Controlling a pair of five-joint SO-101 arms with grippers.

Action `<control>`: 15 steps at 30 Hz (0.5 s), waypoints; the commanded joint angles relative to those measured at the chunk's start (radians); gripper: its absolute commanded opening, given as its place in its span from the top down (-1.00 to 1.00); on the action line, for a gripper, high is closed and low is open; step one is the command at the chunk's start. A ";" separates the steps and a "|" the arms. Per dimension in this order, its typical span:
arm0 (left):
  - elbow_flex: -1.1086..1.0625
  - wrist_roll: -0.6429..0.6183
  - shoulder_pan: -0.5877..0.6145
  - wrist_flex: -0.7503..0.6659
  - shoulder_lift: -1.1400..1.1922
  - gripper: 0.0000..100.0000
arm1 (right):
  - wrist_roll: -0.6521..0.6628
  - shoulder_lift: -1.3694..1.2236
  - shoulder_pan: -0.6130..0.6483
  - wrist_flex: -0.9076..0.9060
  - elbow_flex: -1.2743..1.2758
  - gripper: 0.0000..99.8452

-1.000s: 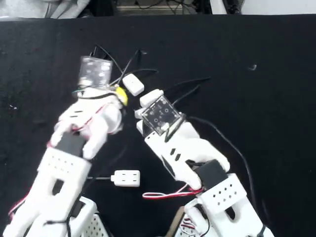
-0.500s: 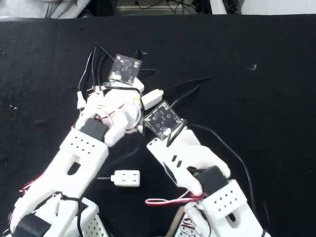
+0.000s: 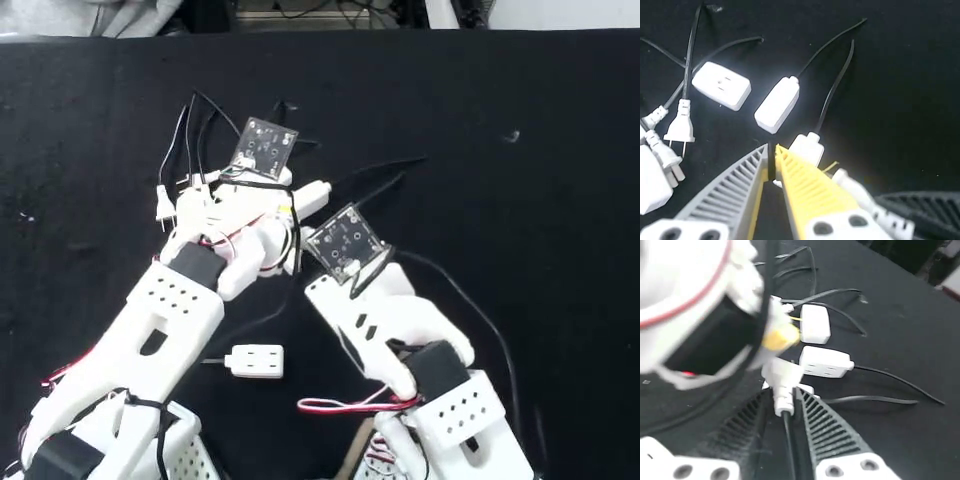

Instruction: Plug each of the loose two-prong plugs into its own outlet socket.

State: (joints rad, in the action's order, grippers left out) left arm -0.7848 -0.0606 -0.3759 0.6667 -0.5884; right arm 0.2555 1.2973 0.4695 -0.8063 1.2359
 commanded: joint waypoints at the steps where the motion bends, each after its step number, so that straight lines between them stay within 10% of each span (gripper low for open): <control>1: 0.042 0.005 -0.018 0.029 -0.011 0.94 | -0.005 0.027 -0.026 0.028 -0.012 0.98; 15: 0.064 0.005 0.024 0.029 -0.011 0.94 | -0.011 0.022 -0.029 0.051 -0.005 0.98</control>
State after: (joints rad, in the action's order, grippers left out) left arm -0.7833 -0.0591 -0.3897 0.6974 -0.5884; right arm 0.2555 1.2973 0.4511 -0.7894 1.2359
